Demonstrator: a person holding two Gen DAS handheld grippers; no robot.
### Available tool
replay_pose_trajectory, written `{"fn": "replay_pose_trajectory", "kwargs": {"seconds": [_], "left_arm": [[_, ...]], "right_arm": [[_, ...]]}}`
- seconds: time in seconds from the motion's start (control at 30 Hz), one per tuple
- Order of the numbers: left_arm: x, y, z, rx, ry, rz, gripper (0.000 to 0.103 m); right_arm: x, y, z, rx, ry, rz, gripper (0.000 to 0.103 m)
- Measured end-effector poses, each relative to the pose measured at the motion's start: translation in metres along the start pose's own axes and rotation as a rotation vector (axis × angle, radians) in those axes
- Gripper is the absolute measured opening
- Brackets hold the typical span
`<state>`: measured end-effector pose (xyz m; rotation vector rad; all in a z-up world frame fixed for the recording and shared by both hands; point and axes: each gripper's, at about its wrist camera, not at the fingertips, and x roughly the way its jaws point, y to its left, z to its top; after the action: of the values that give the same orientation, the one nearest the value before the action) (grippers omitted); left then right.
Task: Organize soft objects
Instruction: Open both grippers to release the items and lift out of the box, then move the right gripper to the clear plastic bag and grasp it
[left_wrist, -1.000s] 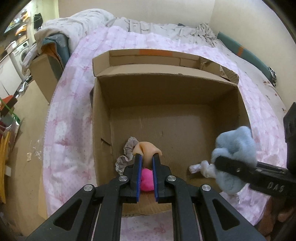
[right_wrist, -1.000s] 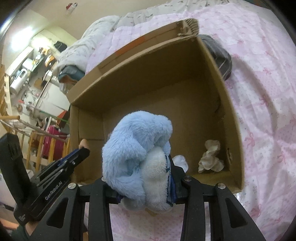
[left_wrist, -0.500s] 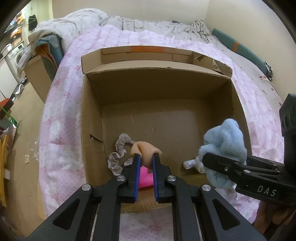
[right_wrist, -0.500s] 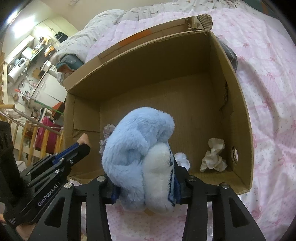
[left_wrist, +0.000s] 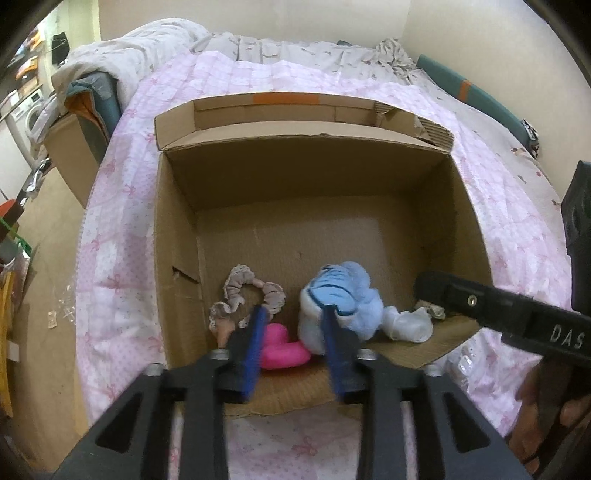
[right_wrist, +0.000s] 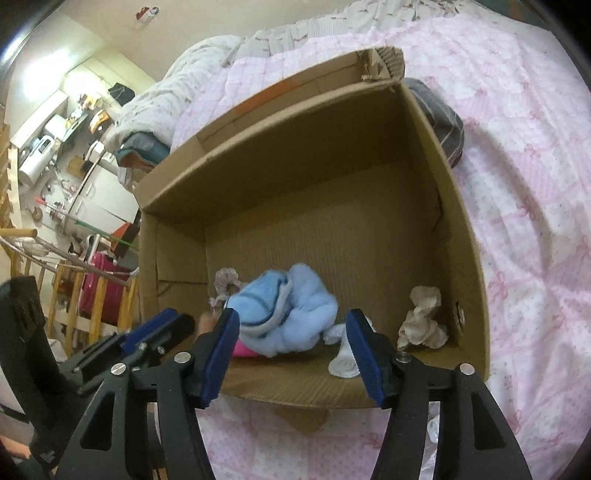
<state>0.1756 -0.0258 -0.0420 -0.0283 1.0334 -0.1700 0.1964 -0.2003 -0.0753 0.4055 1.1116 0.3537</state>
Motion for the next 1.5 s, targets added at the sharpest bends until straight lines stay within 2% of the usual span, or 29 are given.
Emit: {"fn": "replay_pose_trajectory", "kwargs": {"seconds": [0.03, 0.07, 0.2, 0.33, 0.37, 0.53, 0.73, 1.17, 1.33, 1.5], "left_arm": [[-0.002, -0.001, 0.000, 0.005, -0.009, -0.004, 0.055], [-0.006, -0.003, 0.000, 0.011, -0.028, 0.003, 0.064], [-0.012, -0.007, 0.000, 0.027, -0.060, 0.036, 0.067], [-0.014, -0.002, 0.000, 0.013, -0.073, 0.080, 0.067], [-0.015, 0.000, 0.000, 0.008, -0.074, 0.086, 0.067], [-0.023, 0.010, 0.001, -0.021, -0.091, 0.094, 0.067], [-0.032, 0.011, -0.005, -0.002, -0.109, 0.116, 0.067], [-0.052, 0.007, -0.036, 0.009, -0.118, 0.143, 0.067], [-0.055, 0.010, -0.046, -0.033, -0.102, 0.124, 0.067], [-0.055, 0.003, -0.055, -0.032, -0.088, 0.112, 0.067]], "right_arm": [[-0.002, -0.001, 0.000, 0.006, -0.009, 0.002, 0.075], [-0.004, -0.002, 0.001, 0.010, -0.018, 0.002, 0.077], [-0.008, -0.003, 0.003, 0.013, -0.044, -0.016, 0.079], [-0.014, -0.004, 0.003, 0.008, -0.076, -0.027, 0.102], [-0.015, -0.003, 0.004, 0.004, -0.085, -0.031, 0.103], [-0.019, -0.002, 0.002, -0.027, -0.109, -0.061, 0.103], [-0.031, -0.006, -0.008, -0.021, -0.113, -0.045, 0.103], [-0.063, -0.015, -0.035, -0.018, -0.113, -0.061, 0.103], [-0.077, -0.025, -0.050, -0.022, -0.115, -0.082, 0.103], [-0.084, -0.041, -0.063, 0.002, -0.105, -0.102, 0.103]]}}
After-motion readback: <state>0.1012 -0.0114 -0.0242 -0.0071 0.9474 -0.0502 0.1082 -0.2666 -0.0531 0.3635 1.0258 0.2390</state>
